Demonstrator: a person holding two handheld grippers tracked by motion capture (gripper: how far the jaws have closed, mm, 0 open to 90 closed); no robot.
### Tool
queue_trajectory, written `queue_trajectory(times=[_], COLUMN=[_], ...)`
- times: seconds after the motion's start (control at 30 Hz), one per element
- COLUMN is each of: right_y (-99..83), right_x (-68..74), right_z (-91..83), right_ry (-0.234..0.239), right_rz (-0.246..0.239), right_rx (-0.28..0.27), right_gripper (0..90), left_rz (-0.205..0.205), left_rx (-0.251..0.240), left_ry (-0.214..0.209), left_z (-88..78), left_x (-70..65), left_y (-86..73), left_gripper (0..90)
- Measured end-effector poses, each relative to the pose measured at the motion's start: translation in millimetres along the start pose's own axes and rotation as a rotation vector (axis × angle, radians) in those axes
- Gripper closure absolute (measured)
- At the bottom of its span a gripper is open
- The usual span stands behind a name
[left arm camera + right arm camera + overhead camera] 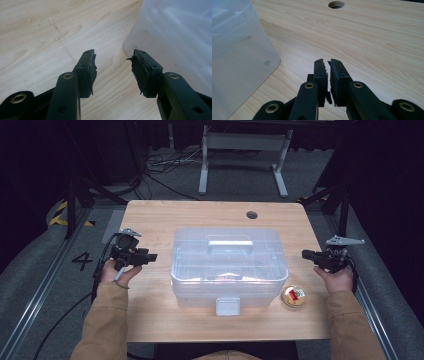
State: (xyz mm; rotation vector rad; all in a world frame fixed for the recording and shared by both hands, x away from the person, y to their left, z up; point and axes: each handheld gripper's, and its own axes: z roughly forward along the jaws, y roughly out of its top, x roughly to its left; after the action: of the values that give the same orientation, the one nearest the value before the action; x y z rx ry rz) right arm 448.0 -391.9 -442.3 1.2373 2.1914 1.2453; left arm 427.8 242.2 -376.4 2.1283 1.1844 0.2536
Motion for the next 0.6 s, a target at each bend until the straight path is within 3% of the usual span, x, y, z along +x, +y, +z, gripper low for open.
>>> queue_trajectory(times=[0.27, 0.43, 0.6], right_y=[-2.7, -5.9, -9.7], right_x=[-1.6, -4.2, -5.6], right_z=[-1.7, -3.9, -4.2], right_ry=[0.029, 0.031, 0.03], right_rz=[0.008, 0.019, 0.031], right_rx=[0.011, 0.013, 0.022], right_gripper=[81.3, 81.4, 81.4], left_rz=[0.073, 0.095, 0.196], left_rx=[-0.033, -0.052, -0.064], left_ry=[-0.013, -0.062, -0.103], left_z=[-23.9, -39.7, -49.5], left_x=[-21.4, -37.9, -65.6], left_y=[21.6, 38.5, 58.7], left_gripper=[53.2, 52.4, 52.2])
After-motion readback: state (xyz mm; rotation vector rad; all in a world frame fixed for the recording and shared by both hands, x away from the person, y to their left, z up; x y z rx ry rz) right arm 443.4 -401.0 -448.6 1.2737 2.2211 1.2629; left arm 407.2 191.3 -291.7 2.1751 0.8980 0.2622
